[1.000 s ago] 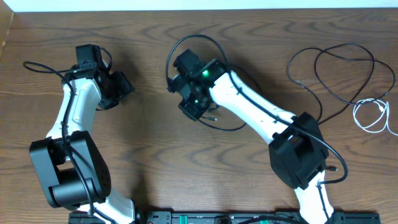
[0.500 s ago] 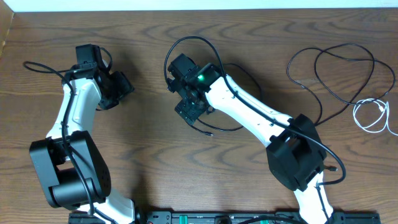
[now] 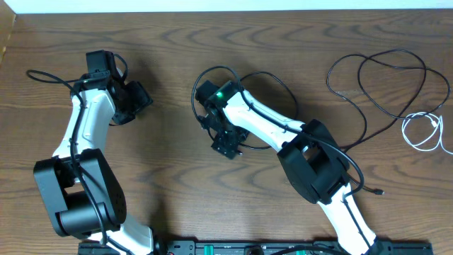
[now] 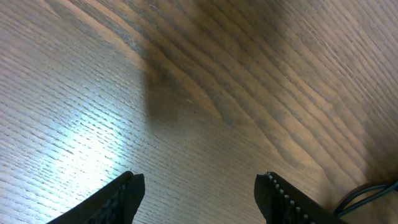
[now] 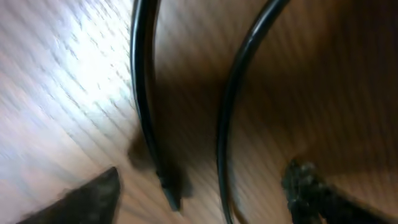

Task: Untangle cables
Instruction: 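Pull the black cable up and to the upper right with the right gripper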

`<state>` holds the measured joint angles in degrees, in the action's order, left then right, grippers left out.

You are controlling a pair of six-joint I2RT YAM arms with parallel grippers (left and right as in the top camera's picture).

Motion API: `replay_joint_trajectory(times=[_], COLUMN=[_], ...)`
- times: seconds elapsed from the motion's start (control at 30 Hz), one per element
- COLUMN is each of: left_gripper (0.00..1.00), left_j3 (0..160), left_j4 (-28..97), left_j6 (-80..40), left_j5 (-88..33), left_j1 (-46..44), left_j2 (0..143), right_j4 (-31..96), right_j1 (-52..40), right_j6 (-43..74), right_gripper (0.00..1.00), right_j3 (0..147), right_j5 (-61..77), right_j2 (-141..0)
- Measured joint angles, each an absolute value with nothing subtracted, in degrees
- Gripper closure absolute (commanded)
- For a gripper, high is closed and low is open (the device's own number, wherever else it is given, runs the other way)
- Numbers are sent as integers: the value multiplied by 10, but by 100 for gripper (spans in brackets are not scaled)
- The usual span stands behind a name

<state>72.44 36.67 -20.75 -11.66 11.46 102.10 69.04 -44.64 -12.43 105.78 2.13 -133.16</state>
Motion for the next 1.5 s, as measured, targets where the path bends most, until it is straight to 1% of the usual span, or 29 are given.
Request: replay_joint_trajectory(times=[0.03, 0.07, 0.13, 0.17, 0.2, 0.23, 0.7, 0.87, 1.07, 1.3, 1.5], left_gripper=[37, 37, 37, 37, 37, 37, 37, 37, 37, 37, 37], left_j3=[724, 724, 724, 724, 724, 724, 724, 724, 724, 724, 724], left_j4=[366, 366, 366, 366, 367, 366, 366, 366, 366, 366, 366], left_j6=[-208, -208, -208, -208, -208, -208, -208, -208, -208, -208, -208], left_j5=[-116, -117, -117, -117, -117, -117, -117, -117, -117, -117, -117], left_j1=[115, 115, 115, 115, 115, 115, 115, 115, 115, 115, 115], left_j2=[1021, 1021, 1021, 1021, 1021, 1021, 1021, 1021, 1021, 1021, 1021], right_j4=[694, 694, 695, 696, 699, 701, 703, 705, 722, 760, 786], right_j1=[-446, -446, -446, -446, -446, -446, -453, -456, -451, -393, -352], right_j6=[-129, -131, -131, -133, -136, -137, -139, -144, -149, -161, -198], right_gripper=[69, 80, 85, 90, 98, 99, 99, 99, 99, 99, 99], right_j3=[1058, 1058, 1058, 1058, 1058, 1058, 1069, 1075, 1080, 1080, 1080], right_j5=[17, 14, 11, 10, 10, 11, -3, -59, -159, -288, -341], right_j2=[-1333, -1334, -1335, -1336, -1336, -1336, -1337, -1322, -1289, -1288, -1288])
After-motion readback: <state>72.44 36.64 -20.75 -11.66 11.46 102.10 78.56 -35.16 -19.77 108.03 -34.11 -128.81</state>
